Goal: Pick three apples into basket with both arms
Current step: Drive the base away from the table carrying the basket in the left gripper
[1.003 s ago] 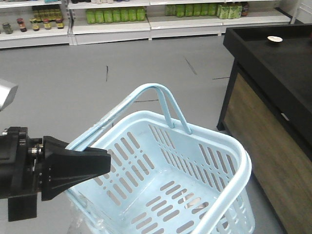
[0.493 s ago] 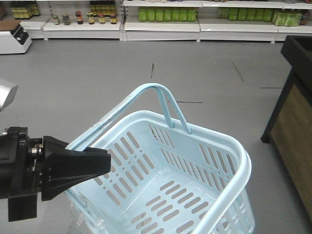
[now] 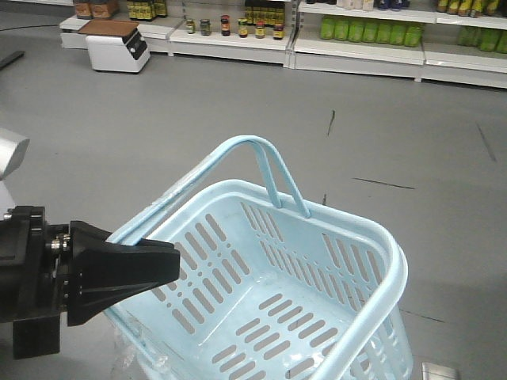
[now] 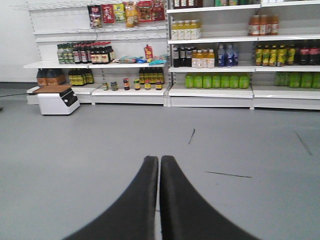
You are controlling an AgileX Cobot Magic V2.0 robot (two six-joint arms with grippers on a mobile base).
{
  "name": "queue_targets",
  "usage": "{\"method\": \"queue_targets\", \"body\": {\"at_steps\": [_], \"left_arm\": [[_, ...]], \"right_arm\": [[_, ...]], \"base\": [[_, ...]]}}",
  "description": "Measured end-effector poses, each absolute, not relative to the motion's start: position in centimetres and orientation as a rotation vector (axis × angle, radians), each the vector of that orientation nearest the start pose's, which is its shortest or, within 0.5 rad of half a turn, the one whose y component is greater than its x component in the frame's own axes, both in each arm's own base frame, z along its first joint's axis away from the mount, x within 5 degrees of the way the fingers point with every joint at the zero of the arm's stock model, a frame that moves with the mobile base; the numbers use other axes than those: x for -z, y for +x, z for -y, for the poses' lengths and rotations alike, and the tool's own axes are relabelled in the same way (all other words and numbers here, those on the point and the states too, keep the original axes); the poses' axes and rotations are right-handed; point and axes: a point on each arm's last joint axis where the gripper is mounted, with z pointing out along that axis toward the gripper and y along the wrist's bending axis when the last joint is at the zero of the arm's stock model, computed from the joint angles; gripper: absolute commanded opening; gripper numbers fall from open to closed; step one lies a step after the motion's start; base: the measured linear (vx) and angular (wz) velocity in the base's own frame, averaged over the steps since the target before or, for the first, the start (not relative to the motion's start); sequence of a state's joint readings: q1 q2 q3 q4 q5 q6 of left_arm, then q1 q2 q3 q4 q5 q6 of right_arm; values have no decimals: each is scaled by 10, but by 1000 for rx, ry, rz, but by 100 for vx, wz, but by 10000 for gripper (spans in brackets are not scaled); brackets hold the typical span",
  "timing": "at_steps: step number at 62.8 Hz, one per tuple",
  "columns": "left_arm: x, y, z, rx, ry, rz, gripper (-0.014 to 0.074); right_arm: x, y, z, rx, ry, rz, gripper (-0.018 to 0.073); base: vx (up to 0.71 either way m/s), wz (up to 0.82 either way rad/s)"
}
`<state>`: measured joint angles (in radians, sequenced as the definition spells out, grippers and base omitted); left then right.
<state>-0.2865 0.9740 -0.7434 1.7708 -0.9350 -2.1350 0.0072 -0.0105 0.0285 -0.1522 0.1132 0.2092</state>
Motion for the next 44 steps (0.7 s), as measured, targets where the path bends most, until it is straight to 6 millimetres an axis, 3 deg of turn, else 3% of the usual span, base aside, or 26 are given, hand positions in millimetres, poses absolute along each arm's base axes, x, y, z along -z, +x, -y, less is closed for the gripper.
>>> {"method": "queue_targets", "body": {"at_steps": [44], "left_arm": [[-342, 149, 119, 1228, 664, -1898, -7]], "right_arm": [[-194, 57, 1, -37, 54, -1613, -4]], "base": [[16, 23]]}}
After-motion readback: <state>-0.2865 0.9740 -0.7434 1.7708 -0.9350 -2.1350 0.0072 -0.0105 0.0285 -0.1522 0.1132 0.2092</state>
